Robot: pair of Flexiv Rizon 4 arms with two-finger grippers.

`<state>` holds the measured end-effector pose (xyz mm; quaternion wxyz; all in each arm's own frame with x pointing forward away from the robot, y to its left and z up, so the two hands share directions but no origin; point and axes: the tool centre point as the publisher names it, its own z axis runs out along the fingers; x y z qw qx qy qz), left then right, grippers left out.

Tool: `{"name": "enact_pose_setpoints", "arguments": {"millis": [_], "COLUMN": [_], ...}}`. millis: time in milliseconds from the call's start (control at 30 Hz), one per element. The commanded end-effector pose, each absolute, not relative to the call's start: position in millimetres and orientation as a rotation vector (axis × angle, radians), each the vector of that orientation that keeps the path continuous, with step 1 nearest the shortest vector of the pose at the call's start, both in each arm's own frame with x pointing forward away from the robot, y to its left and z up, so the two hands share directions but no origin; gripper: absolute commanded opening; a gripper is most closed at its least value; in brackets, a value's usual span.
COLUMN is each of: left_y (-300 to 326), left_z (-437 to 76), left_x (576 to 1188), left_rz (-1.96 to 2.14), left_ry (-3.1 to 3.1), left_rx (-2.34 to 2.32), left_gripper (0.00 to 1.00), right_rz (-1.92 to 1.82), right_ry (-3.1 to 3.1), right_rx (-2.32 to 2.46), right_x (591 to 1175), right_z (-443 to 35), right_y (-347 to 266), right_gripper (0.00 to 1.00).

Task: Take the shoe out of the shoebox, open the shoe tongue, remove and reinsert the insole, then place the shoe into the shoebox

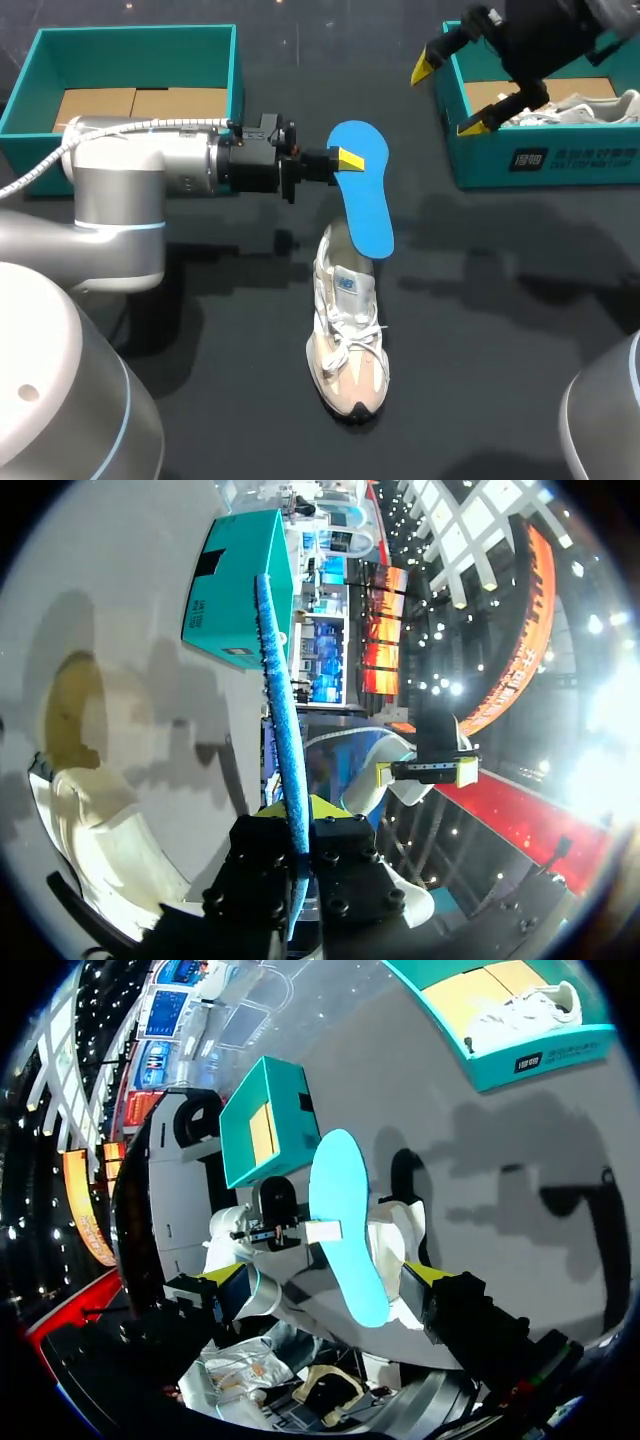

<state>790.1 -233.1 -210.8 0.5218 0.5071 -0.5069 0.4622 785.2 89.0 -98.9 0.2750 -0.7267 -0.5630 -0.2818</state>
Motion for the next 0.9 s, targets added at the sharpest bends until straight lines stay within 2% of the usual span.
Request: {"name": "enact_pose_setpoints", "arguments": {"millis": [33,900], "left_y": [-235,-233], "left_z": [-212,-212], "left_x": [790,791], "left_rz": [1.109,1.132], "left_ry": [-1.213,-1.231], "left_rx": [1.213,1.201], "left_gripper": [0.0,0.0], "right_rz": [-1.059,-1.151], "right_ry": [-1.287,-1.191], "right_rx": [-1.699,-1.599], "right_x": [784,788], "right_z": [-110,-145], "right_y": [88,98], "right_gripper": [1.0,1.0]}}
